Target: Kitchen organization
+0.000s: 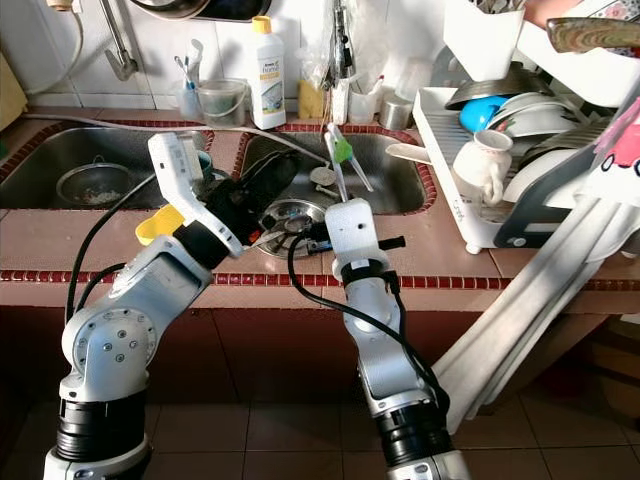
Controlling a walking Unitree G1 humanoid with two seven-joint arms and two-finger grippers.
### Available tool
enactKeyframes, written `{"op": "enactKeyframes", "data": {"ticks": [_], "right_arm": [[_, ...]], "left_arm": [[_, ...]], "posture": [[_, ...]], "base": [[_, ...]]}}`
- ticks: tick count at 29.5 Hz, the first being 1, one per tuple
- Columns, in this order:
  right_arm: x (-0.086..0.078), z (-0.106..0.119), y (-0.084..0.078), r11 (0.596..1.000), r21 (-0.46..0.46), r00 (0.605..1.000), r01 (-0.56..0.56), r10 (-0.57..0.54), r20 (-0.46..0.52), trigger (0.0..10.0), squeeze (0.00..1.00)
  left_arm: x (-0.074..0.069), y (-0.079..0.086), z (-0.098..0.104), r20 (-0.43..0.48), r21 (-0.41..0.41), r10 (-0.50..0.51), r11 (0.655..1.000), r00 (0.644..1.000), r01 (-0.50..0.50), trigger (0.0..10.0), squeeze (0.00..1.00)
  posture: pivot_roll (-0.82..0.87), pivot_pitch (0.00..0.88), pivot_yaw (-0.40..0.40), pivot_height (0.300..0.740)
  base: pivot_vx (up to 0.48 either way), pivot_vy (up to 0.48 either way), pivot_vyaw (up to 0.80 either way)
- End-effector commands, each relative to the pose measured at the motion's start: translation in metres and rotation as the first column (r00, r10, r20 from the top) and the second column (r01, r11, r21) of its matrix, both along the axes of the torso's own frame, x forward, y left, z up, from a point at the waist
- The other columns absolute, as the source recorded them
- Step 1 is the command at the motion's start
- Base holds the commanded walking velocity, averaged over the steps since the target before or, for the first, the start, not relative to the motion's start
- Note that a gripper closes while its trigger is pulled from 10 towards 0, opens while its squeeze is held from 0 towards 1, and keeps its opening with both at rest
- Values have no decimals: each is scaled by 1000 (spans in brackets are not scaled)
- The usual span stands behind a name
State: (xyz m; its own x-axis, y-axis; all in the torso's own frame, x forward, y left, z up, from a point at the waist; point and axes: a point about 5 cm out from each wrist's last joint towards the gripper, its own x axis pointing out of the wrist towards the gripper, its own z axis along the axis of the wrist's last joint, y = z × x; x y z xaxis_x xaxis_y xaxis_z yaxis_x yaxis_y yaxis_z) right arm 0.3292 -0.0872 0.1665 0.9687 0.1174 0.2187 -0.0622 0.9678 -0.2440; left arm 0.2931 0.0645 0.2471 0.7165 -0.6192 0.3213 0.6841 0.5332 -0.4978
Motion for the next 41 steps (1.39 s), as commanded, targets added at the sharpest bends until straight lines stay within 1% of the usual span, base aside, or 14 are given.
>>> {"op": "enactKeyframes", "data": {"ticks": [1,5,6,7,8,9,14,15,16,17,18,19,26,41], "right_arm": [[-1,4,-1,1000,22,1000,-5,4,8,10000,0],[0,7,-6,999,55,1000,2,-3,9,10000,0],[1,12,-16,995,98,999,22,-25,36,10000,0],[1,14,-21,993,110,998,35,-40,46,10000,0],[1,15,-24,991,123,997,47,-54,51,10000,0],[2,16,-29,988,145,996,58,-67,52,10000,0],[1,21,-57,969,200,984,144,-161,70,10000,0],[0,21,-64,964,207,981,164,-183,71,10000,0],[0,21,-64,964,207,981,164,-183,71,10000,0],[-3,21,-72,959,215,977,184,-203,71,10000,0],[-3,21,-72,959,215,977,184,-203,71,10000,0],[-5,20,-77,957,220,976,188,-208,67,10000,0],[-11,14,-83,957,217,977,193,-208,50,10000,0],[-15,13,-82,958,224,981,177,-191,42,10000,0]], "left_arm": [[-3,-1,2,29,14,-12,1000,1000,12,10000,1000],[0,1,-3,20,63,29,998,999,-31,10000,1000],[5,4,-7,36,139,85,986,996,-89,10000,1000],[7,6,-8,43,173,107,978,993,-113,10000,1000],[8,7,-10,54,200,123,971,991,-131,10000,427],[10,9,-12,63,225,141,963,988,-152,10000,0],[18,19,-24,170,403,235,870,957,-285,10000,0],[22,24,-28,197,446,266,833,944,-328,10000,0],[22,24,-28,197,446,266,833,944,-328,10000,0],[26,31,-32,215,478,302,797,929,-370,10000,0],[26,31,-32,215,478,302,797,929,-370,10000,0],[28,37,-34,233,495,311,777,921,-388,10000,0],[32,47,-38,256,530,294,754,921,-389,10000,0],[34,46,-40,275,531,275,755,921,-384,10000,0]], "posture": [[-111,8,20,740],[-111,7,18,740],[-111,9,16,740],[-111,9,16,740],[-109,10,14,740],[-109,10,14,740],[-112,17,12,740],[-112,18,12,740],[-112,18,12,740],[-119,26,14,740],[-119,26,14,740],[-120,27,14,740],[-122,37,16,740],[-125,47,19,740]], "base": [[0,0,0],[0,0,0],[0,0,0],[0,0,0],[0,0,0],[0,0,0],[0,0,0],[0,0,0],[0,0,0],[0,0,0],[0,0,0],[0,0,0],[0,0,0],[0,0,0]]}}
